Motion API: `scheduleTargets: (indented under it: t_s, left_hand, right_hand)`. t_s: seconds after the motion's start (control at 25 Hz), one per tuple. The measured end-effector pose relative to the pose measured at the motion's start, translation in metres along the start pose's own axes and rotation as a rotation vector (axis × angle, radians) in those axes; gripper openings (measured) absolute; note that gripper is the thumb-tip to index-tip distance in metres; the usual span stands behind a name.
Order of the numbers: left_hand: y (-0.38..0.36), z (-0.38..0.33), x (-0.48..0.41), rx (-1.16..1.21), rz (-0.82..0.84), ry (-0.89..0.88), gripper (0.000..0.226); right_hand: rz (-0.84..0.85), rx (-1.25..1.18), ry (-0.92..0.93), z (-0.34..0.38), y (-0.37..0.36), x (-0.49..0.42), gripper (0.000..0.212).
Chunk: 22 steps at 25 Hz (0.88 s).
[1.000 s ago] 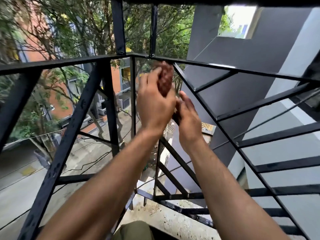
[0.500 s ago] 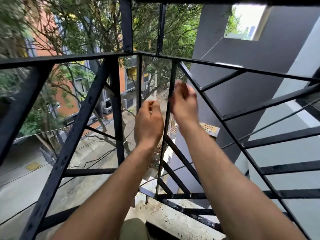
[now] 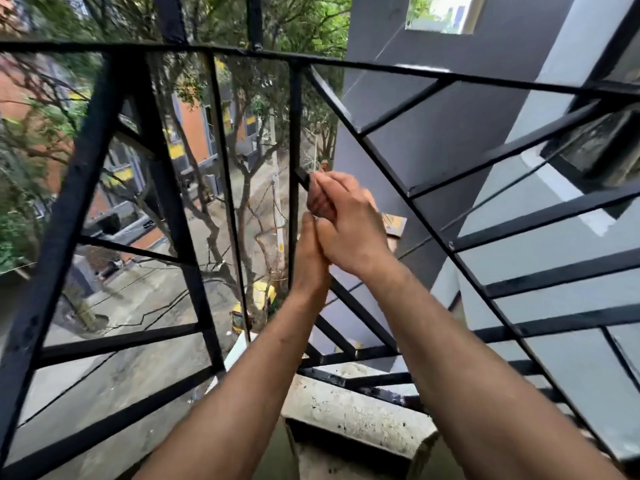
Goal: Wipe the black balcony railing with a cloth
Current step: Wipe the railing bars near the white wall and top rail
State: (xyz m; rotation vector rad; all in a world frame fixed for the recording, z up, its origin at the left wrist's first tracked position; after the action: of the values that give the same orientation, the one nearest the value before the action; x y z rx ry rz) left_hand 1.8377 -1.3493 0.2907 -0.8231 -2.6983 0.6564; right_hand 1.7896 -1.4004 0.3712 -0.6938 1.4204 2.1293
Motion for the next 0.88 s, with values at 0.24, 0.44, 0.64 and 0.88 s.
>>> scheduleTargets:
  t_s: [0.24,0.44,0.64,0.88]
  left_hand:
    - [-0.039,0.026,-0.005,-0.159,-0.006,0.007,0.019]
    - [-0.037,0.035,-0.002,-0.04,-0.045,-0.072,0.016]
    - [-0.048,0.071,0.006,0.064,-0.1,-0.013,0.011]
    - [-0.064,0.116,0.02,-0.013,-0.055,0.102,0.015]
  right_hand:
    - [-0.038,0.354,-0.488,-0.068,0.017,0.168,0.064]
    - [-0.119,0.113,-0.268,-0.066,0.005,0.101,0.033]
    - [0.13,0.414,-0.445,-0.114,0.023,0.216,0.033]
    - [0.021,0.23,-0.343,-0.111,0.011,0.186,0.05]
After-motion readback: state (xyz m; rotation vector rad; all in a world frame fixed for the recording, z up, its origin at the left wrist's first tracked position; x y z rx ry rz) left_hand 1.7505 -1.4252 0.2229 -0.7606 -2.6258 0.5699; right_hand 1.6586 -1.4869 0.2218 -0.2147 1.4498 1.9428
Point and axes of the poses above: each hand's wrist, its own x-axis away from the middle knuckle, its own y-axis out of the back of the hand, z = x × y, the point moved 7 cm from there along -x, towards the middle knuckle, and after that the axes turned 15 degrees about y, right-handed, at the moved point
